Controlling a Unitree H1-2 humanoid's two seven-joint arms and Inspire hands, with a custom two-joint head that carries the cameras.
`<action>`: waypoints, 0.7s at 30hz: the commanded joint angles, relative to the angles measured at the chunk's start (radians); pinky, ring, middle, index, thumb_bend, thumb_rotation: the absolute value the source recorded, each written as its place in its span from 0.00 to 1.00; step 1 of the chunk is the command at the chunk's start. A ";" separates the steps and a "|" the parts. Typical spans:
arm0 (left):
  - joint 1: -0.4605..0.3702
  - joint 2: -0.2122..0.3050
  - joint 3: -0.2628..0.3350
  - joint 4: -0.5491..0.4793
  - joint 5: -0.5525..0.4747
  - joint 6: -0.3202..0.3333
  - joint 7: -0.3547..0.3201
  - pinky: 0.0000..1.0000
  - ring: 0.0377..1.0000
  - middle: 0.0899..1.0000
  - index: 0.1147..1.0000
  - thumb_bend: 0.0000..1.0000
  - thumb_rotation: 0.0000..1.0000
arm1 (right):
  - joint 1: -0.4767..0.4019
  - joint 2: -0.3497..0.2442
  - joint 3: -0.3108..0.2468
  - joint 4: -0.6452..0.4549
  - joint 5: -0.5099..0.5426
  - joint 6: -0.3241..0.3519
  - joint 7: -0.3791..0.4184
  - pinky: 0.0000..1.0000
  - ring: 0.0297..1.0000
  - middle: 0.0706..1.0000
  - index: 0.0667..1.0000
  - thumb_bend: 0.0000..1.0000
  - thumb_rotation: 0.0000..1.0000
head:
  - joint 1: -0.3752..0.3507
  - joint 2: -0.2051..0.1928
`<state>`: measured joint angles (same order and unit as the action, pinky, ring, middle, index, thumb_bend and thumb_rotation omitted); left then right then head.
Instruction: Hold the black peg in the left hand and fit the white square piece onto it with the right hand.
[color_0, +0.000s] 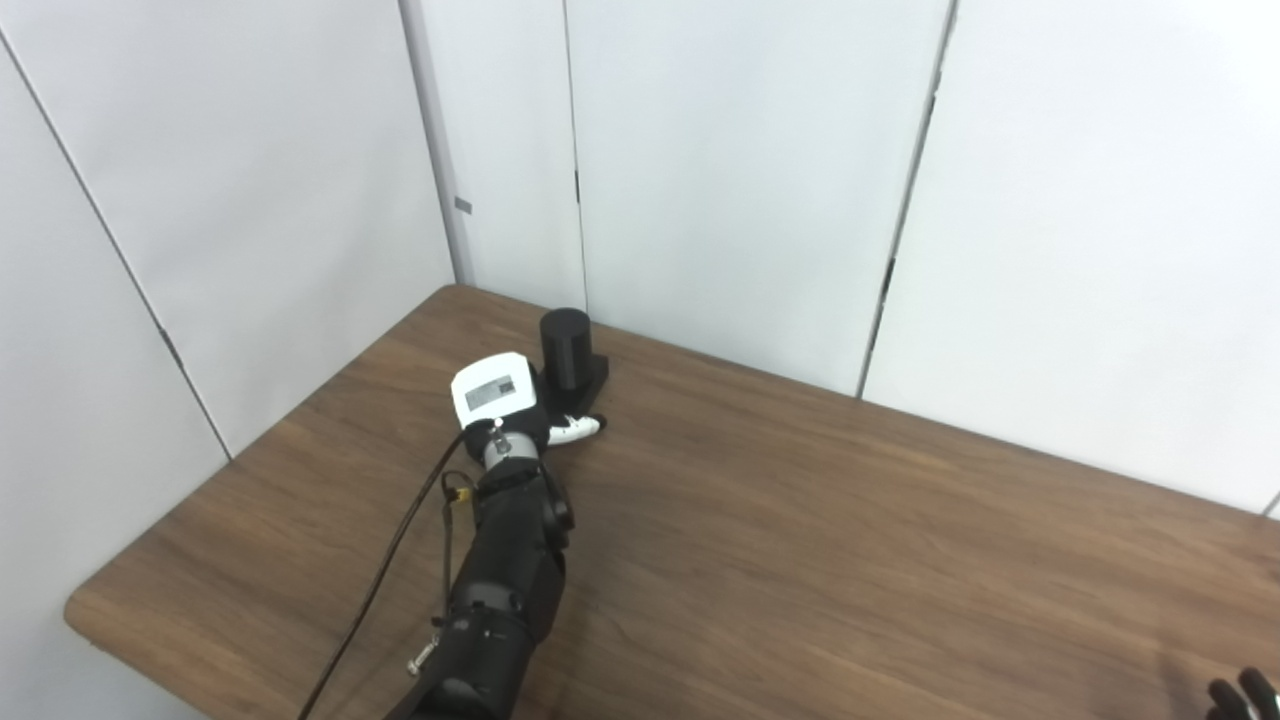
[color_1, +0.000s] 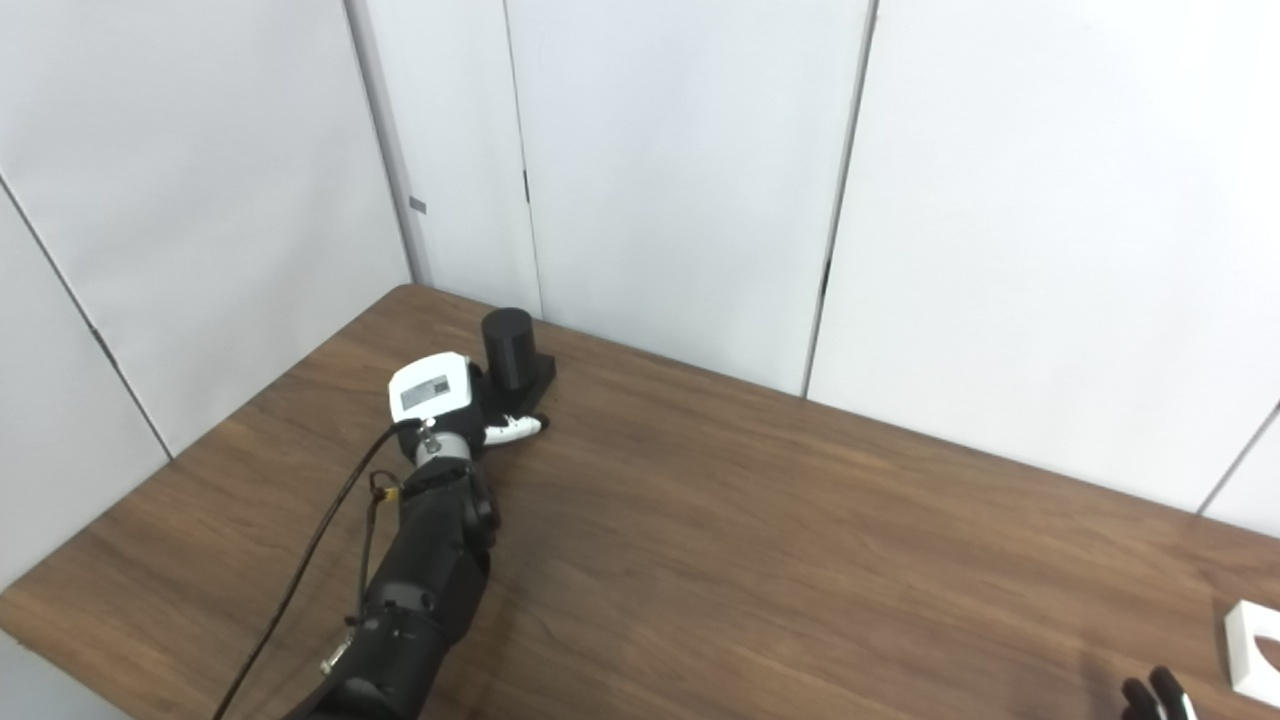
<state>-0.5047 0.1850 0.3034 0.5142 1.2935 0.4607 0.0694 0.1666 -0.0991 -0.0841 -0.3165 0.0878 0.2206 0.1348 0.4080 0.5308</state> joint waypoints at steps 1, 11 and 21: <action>-0.017 0.014 0.007 0.003 0.005 0.009 -0.014 0.68 0.77 0.80 0.77 0.82 0.59 | 0.055 -0.030 0.015 -0.033 0.012 -0.001 0.025 0.94 1.00 0.97 1.00 0.64 1.00 | -0.002 0.001; -0.005 0.026 -0.007 -0.006 -0.024 0.009 -0.033 0.71 0.80 0.78 0.61 0.73 0.50 | 0.054 -0.031 0.021 -0.038 -0.014 -0.002 0.018 0.89 0.98 0.95 1.00 0.63 1.00 | -0.004 0.003; 0.038 0.058 -0.072 -0.046 -0.329 -0.013 0.159 0.54 0.68 0.63 0.42 0.52 0.04 | 0.054 -0.028 0.023 -0.040 -0.020 0.003 0.015 0.89 0.97 0.94 1.00 0.64 1.00 | -0.010 0.008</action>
<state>-0.4628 0.2326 0.2430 0.4791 1.0054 0.4506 0.2100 0.1667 -0.0996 -0.0749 -0.3310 0.0691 0.2349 0.1347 0.3989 0.5369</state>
